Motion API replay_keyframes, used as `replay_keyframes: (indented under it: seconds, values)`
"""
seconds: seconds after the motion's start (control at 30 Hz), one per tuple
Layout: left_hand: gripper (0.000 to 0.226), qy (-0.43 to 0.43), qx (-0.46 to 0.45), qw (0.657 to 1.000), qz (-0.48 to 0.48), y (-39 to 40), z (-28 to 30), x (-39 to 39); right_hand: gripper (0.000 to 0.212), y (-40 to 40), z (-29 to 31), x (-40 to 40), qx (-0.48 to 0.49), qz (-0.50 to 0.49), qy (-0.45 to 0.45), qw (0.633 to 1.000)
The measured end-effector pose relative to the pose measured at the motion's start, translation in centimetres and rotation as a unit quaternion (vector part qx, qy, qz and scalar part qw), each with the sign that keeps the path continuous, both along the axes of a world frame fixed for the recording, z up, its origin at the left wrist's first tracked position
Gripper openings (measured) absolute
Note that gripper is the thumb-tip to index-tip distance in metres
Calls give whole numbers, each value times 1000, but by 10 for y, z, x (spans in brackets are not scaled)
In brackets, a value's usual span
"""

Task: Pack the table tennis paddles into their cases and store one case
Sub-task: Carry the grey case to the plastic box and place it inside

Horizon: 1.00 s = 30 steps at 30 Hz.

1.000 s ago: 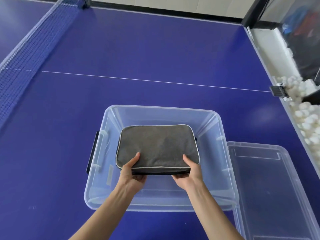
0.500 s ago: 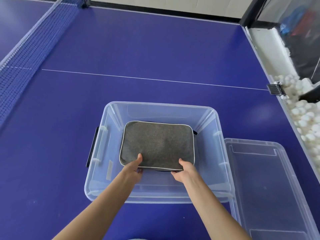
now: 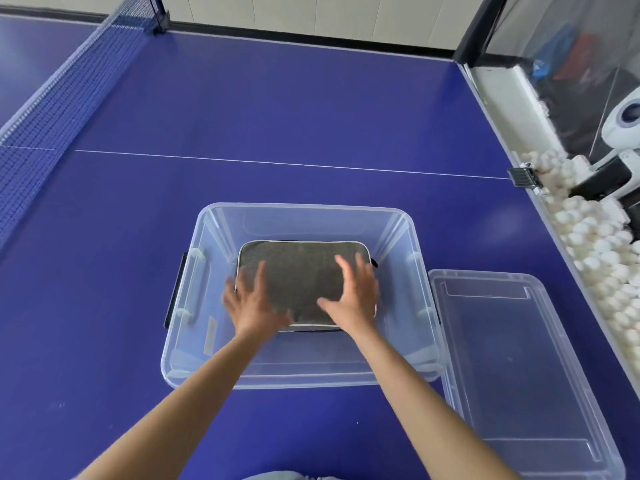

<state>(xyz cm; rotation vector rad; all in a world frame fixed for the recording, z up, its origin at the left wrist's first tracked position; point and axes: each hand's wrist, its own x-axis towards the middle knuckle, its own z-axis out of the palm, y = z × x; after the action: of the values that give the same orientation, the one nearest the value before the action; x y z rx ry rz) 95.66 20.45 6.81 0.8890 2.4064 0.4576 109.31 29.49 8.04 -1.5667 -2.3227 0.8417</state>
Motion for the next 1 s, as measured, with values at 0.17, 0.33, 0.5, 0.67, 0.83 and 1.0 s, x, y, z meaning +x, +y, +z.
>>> replay_keyframes:
  seconds: [0.17,0.33,0.5,0.67,0.83,1.0]
  values:
    - [124,188,-106,927,-307,6,-22,-10,115,8,-32,13,58,267,-228,935]
    - [130,232,-108,917,-307,8,-33,-10,111,10,-42,12,99,256,-233,933]
    - [124,231,-92,918,-308,7,-34,-11,109,9,-41,12,96,265,-252,926]
    - [116,236,-77,918,-311,-12,-35,-6,104,-5,-39,24,86,272,-256,924]
    - [117,232,-69,917,-316,-40,-43,13,106,-37,-44,44,84,259,-243,931]
    - [121,226,-79,909,-342,-43,-40,12,110,-44,-43,47,74,261,-237,933]
